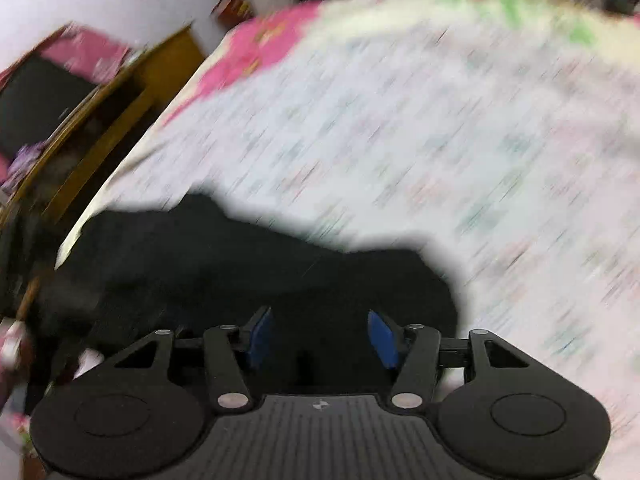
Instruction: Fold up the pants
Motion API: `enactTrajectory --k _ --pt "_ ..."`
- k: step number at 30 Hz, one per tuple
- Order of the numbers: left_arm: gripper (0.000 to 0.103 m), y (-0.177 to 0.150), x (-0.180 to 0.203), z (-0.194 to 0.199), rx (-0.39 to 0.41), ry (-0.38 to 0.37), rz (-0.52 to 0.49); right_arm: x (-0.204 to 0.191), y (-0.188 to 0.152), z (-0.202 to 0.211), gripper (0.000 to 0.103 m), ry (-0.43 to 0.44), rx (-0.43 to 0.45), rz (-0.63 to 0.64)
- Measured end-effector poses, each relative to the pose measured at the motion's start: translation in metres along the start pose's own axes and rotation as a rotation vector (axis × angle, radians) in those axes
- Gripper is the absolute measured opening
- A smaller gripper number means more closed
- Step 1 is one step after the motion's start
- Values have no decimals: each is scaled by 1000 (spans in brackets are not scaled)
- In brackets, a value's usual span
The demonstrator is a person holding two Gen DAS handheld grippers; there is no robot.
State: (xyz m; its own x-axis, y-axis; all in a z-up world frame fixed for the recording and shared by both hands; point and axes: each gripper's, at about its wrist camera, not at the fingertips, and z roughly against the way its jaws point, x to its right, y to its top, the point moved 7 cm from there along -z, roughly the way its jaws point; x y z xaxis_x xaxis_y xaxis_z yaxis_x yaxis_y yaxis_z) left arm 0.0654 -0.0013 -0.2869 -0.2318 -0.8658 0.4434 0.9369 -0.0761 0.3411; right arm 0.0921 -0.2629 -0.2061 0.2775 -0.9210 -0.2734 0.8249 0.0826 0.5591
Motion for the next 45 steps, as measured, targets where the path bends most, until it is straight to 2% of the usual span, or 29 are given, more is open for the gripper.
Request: enactTrajectory --k 2,4,8,10,12,14,16,19,21,22,23,24,25,27,28,29,31,33,35,36,37,38,39,40,41,42,43,45 --pt "18 3 4 -4 -6 9 -11 16 18 -4 46 -26 17 35" --pt "18 3 3 -4 -11 1 -7 28 33 -19 46 3 -12 115" --pt "18 2 4 -6 -5 -1 -36 38 36 -43 44 169 -185 240" --pt "18 0 1 -6 -3 -9 -32 40 38 -48 43 241 -271 222" --pt "18 0 -2 -5 2 -13 -18 39 44 -52 38 306 -329 222" --pt "18 0 -3 -7 -1 -1 -6 35 43 -53 27 356 -373 249" --pt "18 0 0 -8 -11 21 -17 25 33 -50 22 376 -430 304" --pt "18 -1 1 -5 -31 47 -24 2 15 -23 21 449 -476 376" --pt "18 1 1 -7 -46 51 -17 -7 6 0 19 515 -493 371" --pt "18 1 0 -8 -55 53 -15 -9 4 6 6 539 -502 361" --pt "18 2 1 -8 -64 56 -18 -6 6 8 0 521 -496 371" --pt "18 3 1 -9 -70 58 -21 1 13 4 0 450 -468 400" --pt "18 5 2 -10 -76 63 -22 12 24 -3 0 358 -415 432" --pt "18 6 4 -11 -84 71 -29 42 53 -26 4 90 -291 489" --pt "18 8 6 -13 -85 75 -35 54 64 -31 4 13 -252 479" --pt "18 9 8 -14 -85 78 -42 62 75 -30 4 2 -222 418" --pt "18 9 9 -15 -82 75 -43 57 82 -16 6 143 -196 269" --pt "18 9 8 -14 -80 63 -23 38 70 -5 9 264 -237 234" --pt "18 9 6 -13 -77 56 -24 12 45 2 11 392 -313 241" --pt "18 9 6 -13 -76 51 -27 2 33 2 11 429 -356 253" --pt "18 9 5 -13 -75 47 -25 -3 26 -2 4 416 -374 284" --pt "18 10 2 -11 -73 41 -21 1 21 -14 4 340 -378 329" --pt "18 10 1 -11 -70 39 -19 11 23 -29 4 236 -370 360" --pt "18 10 0 -11 -68 39 -19 23 30 -42 11 115 -345 378" --pt "18 9 0 -11 -65 39 -19 37 42 -52 11 -19 -313 388" --pt "18 9 -1 -10 -62 39 -19 43 53 -53 11 -58 -284 378" --pt "18 9 -1 -10 -60 38 -21 44 62 -49 11 -27 -262 340" --pt "18 9 -2 -10 -55 28 -11 30 70 -31 12 109 -254 282"
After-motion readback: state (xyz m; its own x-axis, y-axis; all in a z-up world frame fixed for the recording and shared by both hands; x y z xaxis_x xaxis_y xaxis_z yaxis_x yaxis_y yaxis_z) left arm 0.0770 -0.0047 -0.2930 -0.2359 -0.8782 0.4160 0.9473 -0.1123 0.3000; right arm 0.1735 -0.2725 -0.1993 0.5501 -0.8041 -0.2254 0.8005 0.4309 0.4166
